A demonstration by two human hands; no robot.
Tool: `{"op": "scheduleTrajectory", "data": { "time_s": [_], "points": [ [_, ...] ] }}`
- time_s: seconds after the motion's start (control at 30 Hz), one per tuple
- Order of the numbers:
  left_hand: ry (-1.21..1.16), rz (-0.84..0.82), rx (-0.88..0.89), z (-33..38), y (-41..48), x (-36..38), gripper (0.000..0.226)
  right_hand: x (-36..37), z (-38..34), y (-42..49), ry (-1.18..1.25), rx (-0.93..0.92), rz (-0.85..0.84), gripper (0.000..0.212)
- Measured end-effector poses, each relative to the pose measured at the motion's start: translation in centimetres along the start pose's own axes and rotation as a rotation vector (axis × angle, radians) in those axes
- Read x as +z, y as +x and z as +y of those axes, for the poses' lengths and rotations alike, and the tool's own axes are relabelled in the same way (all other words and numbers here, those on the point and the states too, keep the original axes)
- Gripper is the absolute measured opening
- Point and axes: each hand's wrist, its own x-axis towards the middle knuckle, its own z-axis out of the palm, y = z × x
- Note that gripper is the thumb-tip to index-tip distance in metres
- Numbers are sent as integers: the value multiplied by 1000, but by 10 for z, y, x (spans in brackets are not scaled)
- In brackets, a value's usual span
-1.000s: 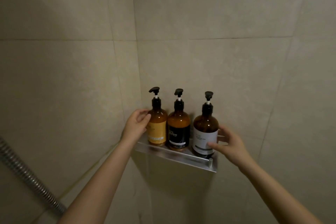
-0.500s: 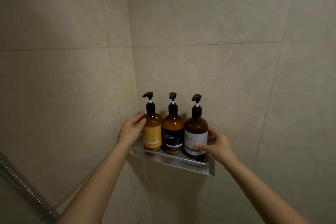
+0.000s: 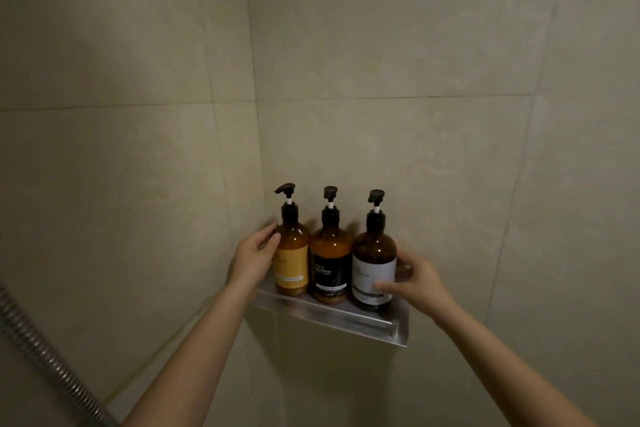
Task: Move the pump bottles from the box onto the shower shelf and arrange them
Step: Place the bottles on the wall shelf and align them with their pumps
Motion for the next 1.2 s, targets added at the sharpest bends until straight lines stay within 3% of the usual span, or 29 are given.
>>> {"op": "scheduleTrajectory", "data": {
  "time_s": [0.2, 0.3, 0.4, 0.47, 0.7, 1.2],
  "points": [
    [-72, -49, -27, 1, 2, -3, 40, 1, 1, -6, 6, -22, -1, 56],
    [36, -34, 7, 7, -2, -1, 40, 2, 1, -8, 0, -30, 6, 58],
    [349, 217, 207, 16, -20, 13, 43, 0, 0, -6, -8, -27, -8, 59],
    [343, 343, 354, 25, -39, 31, 43, 0, 0, -6, 6, -23, -9, 61],
    [473, 220, 389, 37, -56, 87, 66, 0, 1, -8, 21, -20, -1, 67],
    [474, 31, 381, 33, -45, 66, 74, -5, 2, -3, 22, -25, -17, 67]
  ]
}}
